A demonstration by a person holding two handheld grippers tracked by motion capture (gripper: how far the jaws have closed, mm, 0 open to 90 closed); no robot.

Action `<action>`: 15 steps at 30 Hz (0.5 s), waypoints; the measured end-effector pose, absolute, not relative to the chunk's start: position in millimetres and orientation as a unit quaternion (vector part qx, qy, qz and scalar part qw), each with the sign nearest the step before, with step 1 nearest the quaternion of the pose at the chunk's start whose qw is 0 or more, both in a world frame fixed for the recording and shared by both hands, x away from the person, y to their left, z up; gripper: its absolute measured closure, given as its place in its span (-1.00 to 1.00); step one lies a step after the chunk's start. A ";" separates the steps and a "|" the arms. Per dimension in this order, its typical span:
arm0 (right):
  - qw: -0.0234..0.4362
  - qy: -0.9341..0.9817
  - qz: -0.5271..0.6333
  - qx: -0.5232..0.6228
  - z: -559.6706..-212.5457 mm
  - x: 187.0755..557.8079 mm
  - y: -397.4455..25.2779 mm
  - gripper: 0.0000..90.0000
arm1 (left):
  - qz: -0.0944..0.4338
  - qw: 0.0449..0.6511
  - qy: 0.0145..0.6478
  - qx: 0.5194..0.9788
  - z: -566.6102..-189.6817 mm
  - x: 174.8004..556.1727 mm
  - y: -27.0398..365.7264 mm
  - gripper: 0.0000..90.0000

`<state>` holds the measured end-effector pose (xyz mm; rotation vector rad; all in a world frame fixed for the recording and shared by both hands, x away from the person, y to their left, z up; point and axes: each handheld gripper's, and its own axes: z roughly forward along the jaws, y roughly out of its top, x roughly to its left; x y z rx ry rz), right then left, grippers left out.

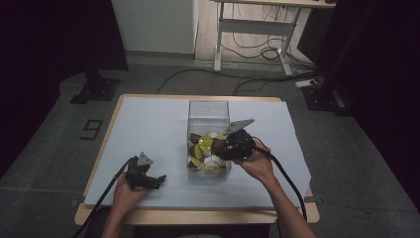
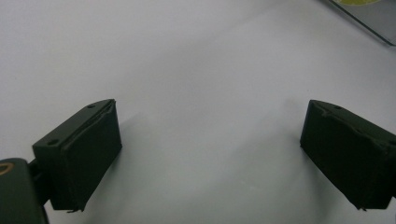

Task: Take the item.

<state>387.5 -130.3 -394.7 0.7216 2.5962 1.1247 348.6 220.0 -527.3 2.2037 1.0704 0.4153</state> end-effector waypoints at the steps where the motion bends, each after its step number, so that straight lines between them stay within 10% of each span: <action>1: 0.113 0.883 0.382 0.248 -393.8 387.2 -132.2 0.23 | 0.158 0.322 0.408 0.839 -527.3 348.6 220.0 -0.89; 15: 0.124 0.877 0.385 0.260 -387.3 386.3 -152.2 0.23 | 0.157 0.321 0.410 0.839 -527.2 348.9 220.0 -0.91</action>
